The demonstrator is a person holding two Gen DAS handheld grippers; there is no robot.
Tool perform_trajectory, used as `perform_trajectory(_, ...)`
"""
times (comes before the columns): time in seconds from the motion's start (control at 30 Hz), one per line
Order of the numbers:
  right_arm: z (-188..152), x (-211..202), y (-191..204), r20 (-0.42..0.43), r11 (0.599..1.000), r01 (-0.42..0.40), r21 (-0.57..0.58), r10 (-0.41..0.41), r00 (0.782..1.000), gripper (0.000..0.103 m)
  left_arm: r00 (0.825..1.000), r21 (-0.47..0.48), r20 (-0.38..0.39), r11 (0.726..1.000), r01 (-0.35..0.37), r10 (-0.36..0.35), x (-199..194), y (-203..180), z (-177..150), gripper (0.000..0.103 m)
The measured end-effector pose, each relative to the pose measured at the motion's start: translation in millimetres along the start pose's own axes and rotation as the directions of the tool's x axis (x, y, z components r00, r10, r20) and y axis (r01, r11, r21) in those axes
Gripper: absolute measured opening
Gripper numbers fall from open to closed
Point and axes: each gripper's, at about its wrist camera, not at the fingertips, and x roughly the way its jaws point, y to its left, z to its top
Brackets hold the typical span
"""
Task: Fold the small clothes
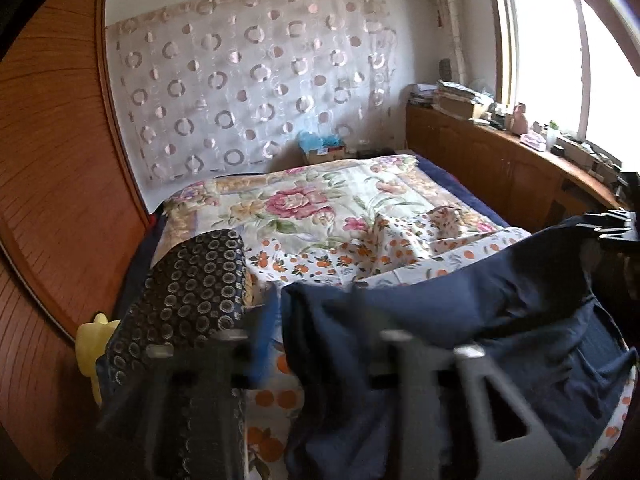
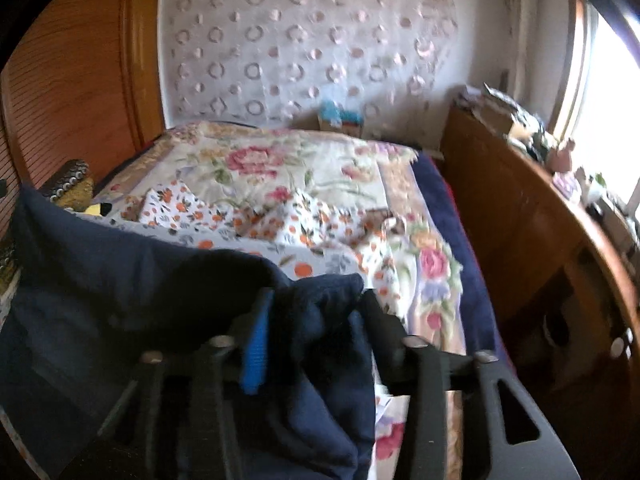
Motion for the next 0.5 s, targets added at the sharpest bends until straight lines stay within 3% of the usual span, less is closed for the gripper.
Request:
perform_trajectory(0.03,1,-5,-4,0.000,1.000,0.004,-0.003,-0.004,1.000,0.058,1.000,-0.001,-0.006,1.000,0.014,-0.014,-4,-1,-3,0.055)
perform_trajectory(0.13,-13,-21,-9,-0.006,1.000,-0.002,-0.008,0.002,1.000,0.059,0.999,0.000,-0.014,0.999,0.033,-0.033,-10,-1,-11,0.058)
perform_trajectory(0.5,-90,-51,6,-0.062,0.996,-0.085,0.020,0.087,0.994,0.059,0.992,-0.004,-0.121,0.999,0.036,-0.036,-37,-7,-104,0.058)
